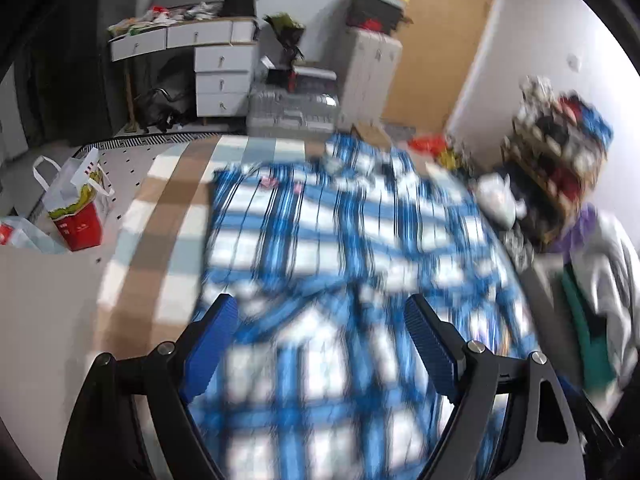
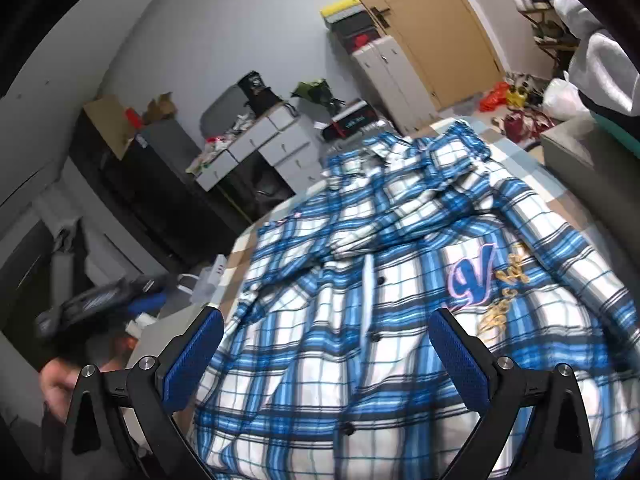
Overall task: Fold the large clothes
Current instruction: 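Grasp the plaid shirt hem with both grippers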
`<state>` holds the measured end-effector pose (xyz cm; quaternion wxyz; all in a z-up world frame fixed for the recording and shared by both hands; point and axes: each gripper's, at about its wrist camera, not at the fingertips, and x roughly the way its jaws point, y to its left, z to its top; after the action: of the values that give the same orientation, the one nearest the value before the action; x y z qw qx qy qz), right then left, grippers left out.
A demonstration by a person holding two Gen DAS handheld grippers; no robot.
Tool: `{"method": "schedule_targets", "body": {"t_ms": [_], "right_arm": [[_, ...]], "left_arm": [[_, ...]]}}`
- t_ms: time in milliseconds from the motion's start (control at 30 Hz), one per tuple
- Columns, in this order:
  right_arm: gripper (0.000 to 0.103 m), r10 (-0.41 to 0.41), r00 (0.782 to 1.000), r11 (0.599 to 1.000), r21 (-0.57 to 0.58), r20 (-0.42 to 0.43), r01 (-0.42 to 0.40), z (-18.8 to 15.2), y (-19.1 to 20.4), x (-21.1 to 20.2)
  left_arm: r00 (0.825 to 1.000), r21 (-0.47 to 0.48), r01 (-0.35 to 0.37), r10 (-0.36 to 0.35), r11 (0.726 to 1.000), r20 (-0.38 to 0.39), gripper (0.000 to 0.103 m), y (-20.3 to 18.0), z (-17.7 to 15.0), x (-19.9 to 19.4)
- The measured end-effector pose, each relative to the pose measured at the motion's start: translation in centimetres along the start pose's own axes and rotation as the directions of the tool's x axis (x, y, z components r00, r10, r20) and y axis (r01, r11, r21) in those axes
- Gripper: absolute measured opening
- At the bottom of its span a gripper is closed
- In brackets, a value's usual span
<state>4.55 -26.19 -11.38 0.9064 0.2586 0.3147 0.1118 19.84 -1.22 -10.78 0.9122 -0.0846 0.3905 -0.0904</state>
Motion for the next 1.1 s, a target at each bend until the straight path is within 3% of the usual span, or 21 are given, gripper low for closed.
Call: {"method": "schedule_targets", "body": {"t_ms": [100,167,267,333,433,567,700,767,833,900,967,1000,1100], "right_arm": [[0.103,-0.01,1.0,0.999,-0.032,-0.028,0.009,4.0,0.3,0.2],[0.103,-0.002,1.0,0.998,-0.065,-0.018,0.001,8.5,1.1,0.8],[0.103,-0.033,0.999,0.989,-0.142,-0.017,0.03,15.2,2.1,4.5],[0.103,-0.068,0.996,0.98,-0.191,-0.058,0.056,19.0,2.0,9.1],[0.103,-0.17,0.976,0.959,-0.25,-0.139,0.132,24.3,-0.3,18.6],[0.101,-0.256,0.94,0.955,-0.208,-0.224,0.21,28.5,-5.7,29.4],[0.098,-0.194,0.932,0.981,-0.093,-0.308,0.173,30.0,-9.8,35.9],[0.09,-0.162,0.925,0.986,-0.031,-0.343,0.161,30.2,-10.8,38.5],[0.076,-0.13,0.916,0.989,0.02,-0.38,0.148,30.3,-11.2,40.6],[0.065,-0.169,0.905,0.98,0.033,-0.389,0.197,30.1,-11.2,41.1],[0.031,-0.132,0.917,0.987,0.031,-0.376,0.155,30.0,-10.7,40.3],[0.009,-0.116,0.924,0.991,0.02,-0.365,0.133,29.9,-10.3,39.4],[0.006,-0.1,0.942,0.993,-0.094,-0.321,0.074,28.8,-8.7,36.4]], "left_arm": [[1.0,0.015,-0.008,0.008,1.0,0.025,0.083,0.0,3.2,2.7],[1.0,0.015,0.008,-0.009,1.0,0.016,0.083,0.5,6.0,4.6],[0.994,-0.007,0.067,-0.067,0.998,-0.081,0.083,1.4,10.7,8.6],[0.984,0.012,0.056,-0.053,0.998,-0.172,0.083,1.3,12.8,12.1],[0.972,0.045,-0.003,0.014,0.999,-0.236,0.083,1.6,15.4,17.6],[0.942,-0.095,0.048,-0.077,0.994,-0.327,0.083,3.1,16.6,23.7],[0.93,-0.143,0.064,-0.111,0.988,-0.35,0.083,3.3,17.0,26.9],[0.92,-0.223,0.091,-0.168,0.97,-0.355,0.082,3.4,16.7,27.4],[0.906,-0.274,0.143,-0.238,0.951,-0.35,0.082,3.2,16.5,27.3],[0.9,-0.289,0.199,-0.291,0.936,-0.324,0.079,2.6,16.6,26.4],[0.902,-0.279,0.256,-0.332,0.926,-0.275,0.073,2.2,16.7,24.4],[0.898,-0.271,0.292,-0.36,0.917,-0.253,0.073,2.1,16.7,23.3],[0.867,-0.164,0.407,-0.436,0.899,-0.241,0.072,1.2,16.0,19.4]]}}
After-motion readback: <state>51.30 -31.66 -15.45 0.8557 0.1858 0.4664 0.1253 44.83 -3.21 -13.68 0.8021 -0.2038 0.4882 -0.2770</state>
